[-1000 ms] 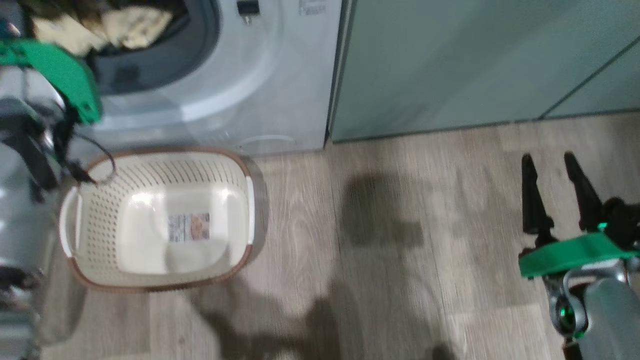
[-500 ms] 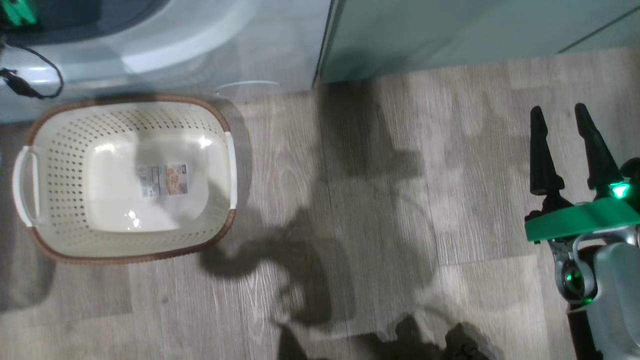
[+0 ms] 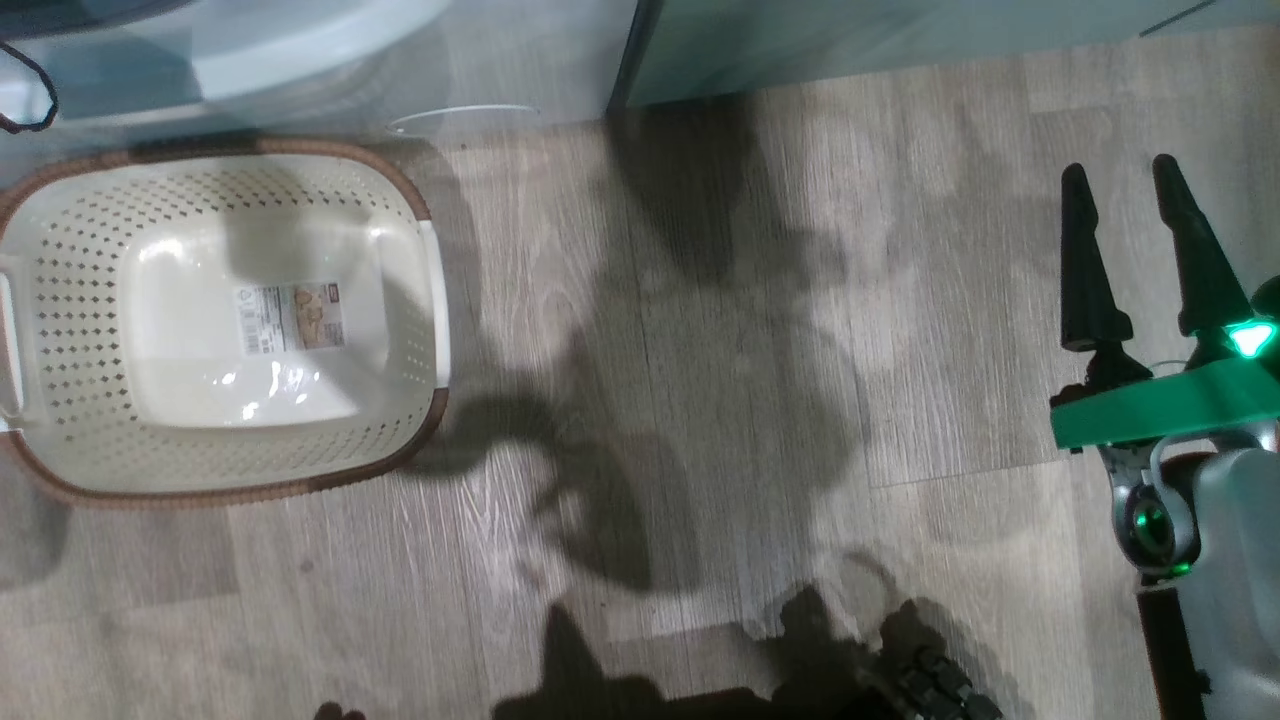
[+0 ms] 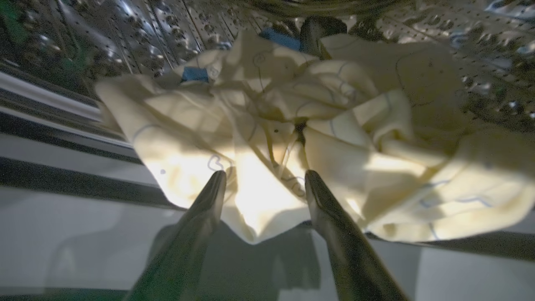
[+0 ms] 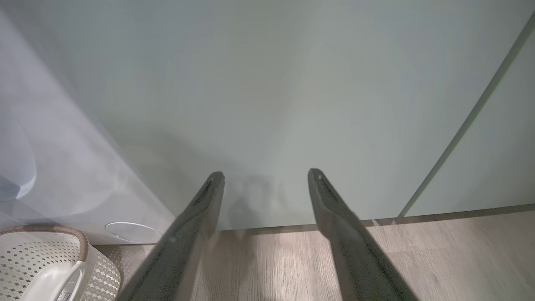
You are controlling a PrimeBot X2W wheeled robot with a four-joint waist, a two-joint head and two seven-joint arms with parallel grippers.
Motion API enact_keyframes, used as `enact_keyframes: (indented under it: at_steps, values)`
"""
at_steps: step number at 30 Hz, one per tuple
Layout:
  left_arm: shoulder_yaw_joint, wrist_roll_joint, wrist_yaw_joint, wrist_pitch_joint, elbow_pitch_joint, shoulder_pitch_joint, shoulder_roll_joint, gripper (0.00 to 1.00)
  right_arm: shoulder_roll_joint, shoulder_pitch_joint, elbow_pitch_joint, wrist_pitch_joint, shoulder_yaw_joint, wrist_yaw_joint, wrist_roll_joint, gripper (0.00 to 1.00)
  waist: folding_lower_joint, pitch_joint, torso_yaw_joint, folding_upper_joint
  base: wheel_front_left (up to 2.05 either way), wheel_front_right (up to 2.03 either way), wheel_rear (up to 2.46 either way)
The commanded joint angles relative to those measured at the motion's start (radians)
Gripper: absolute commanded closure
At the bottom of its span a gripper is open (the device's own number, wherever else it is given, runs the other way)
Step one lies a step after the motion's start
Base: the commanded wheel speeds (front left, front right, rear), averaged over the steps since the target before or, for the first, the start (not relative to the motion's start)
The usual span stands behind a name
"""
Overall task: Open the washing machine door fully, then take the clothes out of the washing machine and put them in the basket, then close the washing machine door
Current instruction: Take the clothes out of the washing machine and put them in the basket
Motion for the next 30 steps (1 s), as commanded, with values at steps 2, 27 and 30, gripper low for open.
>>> enact_keyframes:
  at_steps: [2,27,30]
  values:
    - [0.006,0.009,0.011,0.005,-0.023,-0.033,0.061,0.0,0.003,-0.002,-0.032,-0.009,0.016,0.004,0.009,0.0,0.0,0.011,0.002,0.0,0.0,0.0,0.0]
    - [-0.036,-0.045,-0.092,-0.045,0.002,0.053,0.031,1.0,0.003,0.024,-0.008,-0.009,0.003,0.004,-0.001,0.0,0.0,-0.058,0.034,0.0,0.0,0.0,0.0]
    - [-0.041,-0.06,-0.116,-0.065,-0.008,0.107,0.013,1.0,0.003,0.043,-0.002,-0.009,-0.002,0.004,-0.002,0.0,0.0,-0.101,0.046,0.0,0.0,0.0,0.0]
